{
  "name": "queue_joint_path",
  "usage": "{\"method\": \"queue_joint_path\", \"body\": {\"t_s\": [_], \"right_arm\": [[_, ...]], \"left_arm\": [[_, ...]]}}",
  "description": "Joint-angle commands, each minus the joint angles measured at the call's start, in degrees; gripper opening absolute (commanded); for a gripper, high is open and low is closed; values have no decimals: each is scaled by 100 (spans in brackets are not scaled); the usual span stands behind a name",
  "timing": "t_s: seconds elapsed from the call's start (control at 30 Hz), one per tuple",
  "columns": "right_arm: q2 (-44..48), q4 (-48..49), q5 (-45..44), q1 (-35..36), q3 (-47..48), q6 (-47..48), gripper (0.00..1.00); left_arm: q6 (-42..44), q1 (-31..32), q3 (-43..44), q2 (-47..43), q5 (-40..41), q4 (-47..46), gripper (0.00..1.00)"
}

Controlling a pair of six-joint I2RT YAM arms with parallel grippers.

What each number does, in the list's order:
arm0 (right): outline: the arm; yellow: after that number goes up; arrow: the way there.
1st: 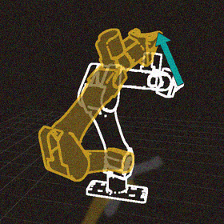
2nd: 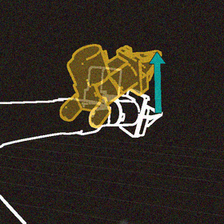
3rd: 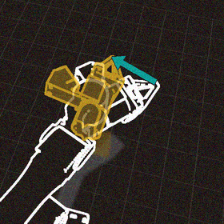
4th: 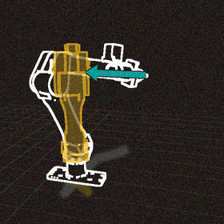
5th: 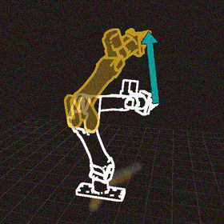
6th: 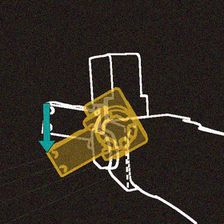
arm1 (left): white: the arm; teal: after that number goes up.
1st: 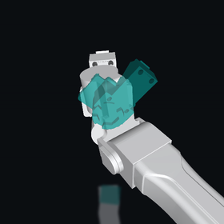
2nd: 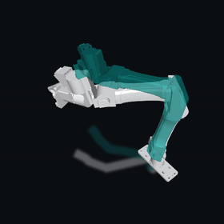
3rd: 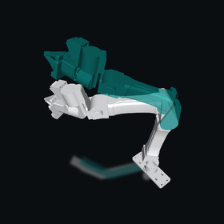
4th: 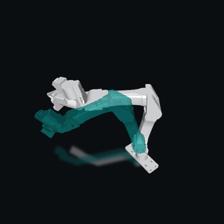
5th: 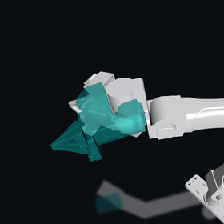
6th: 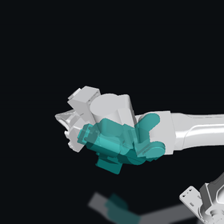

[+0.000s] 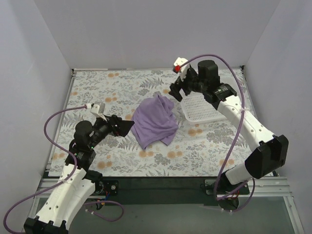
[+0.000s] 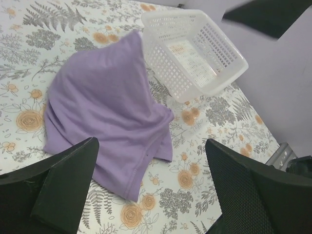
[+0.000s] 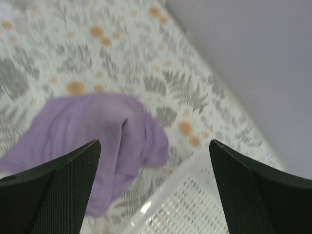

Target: Fold and stack the t-shirts

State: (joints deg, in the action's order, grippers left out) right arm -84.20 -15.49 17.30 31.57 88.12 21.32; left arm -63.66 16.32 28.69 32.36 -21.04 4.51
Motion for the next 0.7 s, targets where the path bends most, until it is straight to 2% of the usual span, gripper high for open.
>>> {"method": "queue_joint_path", "body": {"t_s": [0.0,0.07,0.13,0.23,0.3,0.4,0.5,0.67], "right_arm": [[298,-771,1093,-835,-1048,799,98],[772,-1078,1232,-1091,-1775,1110,98],[1158,-1272,996,-1240,-2209,1417,98],[1511,-1422,714,-1739,-2825,1393,98],[1609,-1422,643,-2057,-3088,1322,98],[1461,-1474,468,-2287,-3116,1146,93],[1197,-1632,887,-2287,-2854,1111,87],[547,-1782,1127,-1893,-2046,769,85]], "left_arm": [[-68,21,207,270,-216,94,90],[-85,21,260,576,-400,102,88],[-155,29,313,823,-567,102,84],[-121,205,400,1412,-805,181,82],[-51,512,497,1747,-640,339,82],[20,925,480,1923,-253,375,82],[55,1102,524,1958,-182,436,82],[73,1181,515,1853,-67,480,83]]}}
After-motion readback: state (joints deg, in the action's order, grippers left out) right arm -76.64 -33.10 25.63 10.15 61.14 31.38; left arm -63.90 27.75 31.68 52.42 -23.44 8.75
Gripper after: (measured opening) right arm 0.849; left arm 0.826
